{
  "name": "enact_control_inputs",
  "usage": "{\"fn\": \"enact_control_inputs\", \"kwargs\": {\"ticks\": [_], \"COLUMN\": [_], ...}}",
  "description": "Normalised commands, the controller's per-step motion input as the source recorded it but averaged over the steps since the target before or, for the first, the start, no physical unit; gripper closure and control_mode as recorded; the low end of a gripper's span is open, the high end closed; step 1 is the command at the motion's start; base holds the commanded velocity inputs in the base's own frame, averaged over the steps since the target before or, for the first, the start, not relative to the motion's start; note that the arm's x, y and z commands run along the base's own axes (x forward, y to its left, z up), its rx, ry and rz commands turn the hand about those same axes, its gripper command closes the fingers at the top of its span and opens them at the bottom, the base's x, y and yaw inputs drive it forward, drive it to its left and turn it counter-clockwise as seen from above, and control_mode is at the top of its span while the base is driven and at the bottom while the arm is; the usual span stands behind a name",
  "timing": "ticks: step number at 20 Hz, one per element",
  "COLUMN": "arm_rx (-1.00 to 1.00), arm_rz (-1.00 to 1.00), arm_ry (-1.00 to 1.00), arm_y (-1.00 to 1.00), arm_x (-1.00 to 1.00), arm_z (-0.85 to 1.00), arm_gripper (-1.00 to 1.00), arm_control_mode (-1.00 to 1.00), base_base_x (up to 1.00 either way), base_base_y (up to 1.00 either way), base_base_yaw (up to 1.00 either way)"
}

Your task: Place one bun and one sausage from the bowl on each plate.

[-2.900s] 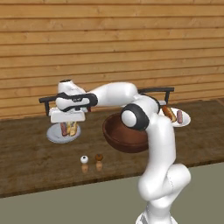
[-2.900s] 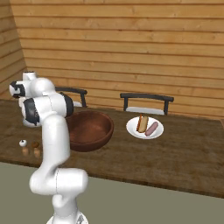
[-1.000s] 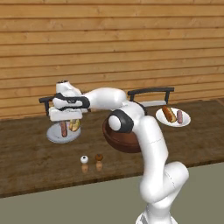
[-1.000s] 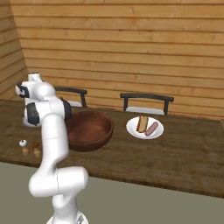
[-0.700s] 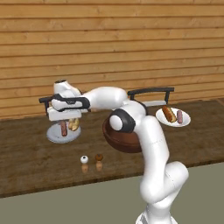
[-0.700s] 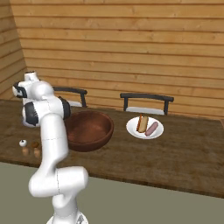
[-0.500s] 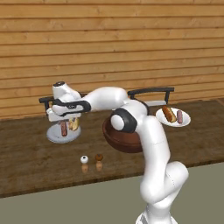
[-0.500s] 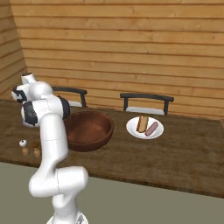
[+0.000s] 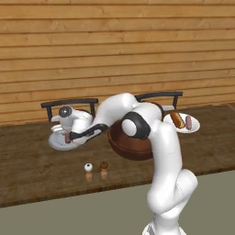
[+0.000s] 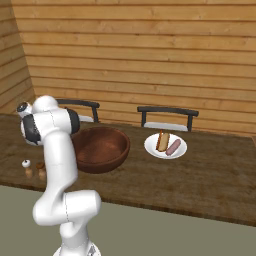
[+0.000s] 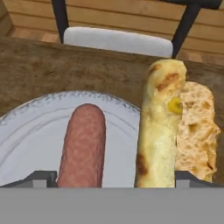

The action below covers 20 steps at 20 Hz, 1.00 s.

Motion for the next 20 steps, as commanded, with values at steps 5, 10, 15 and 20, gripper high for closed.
{"fn": "enact_control_inputs", "kwargs": {"ticks": [5, 10, 15, 20], "arm_rx": [0.02, 0.00, 0.00, 0.00], "arm_rz": [0.00, 0.00, -0.02, -0.14], "arm_ry": [-0.31, -0.08, 0.00, 0.18], "arm_y": [0.03, 0.01, 0.00, -0.25], "arm_x": [0.00, -0.25, -0.19, 0.00], "arm_z": [-0.12, 0.63, 1.00, 1.00], "arm_gripper": [-1.00, -1.00, -1.00, -1.00], "arm_control_mode": [-1.00, -1.00, -1.00, -1.00], "base_base_x": [0.00, 0.00, 0.00, 0.00], "base_base_y": [0.00, 0.00, 0.00, 0.00], "base_base_yaw": [0.00, 0.00, 0.00, 0.00]}}
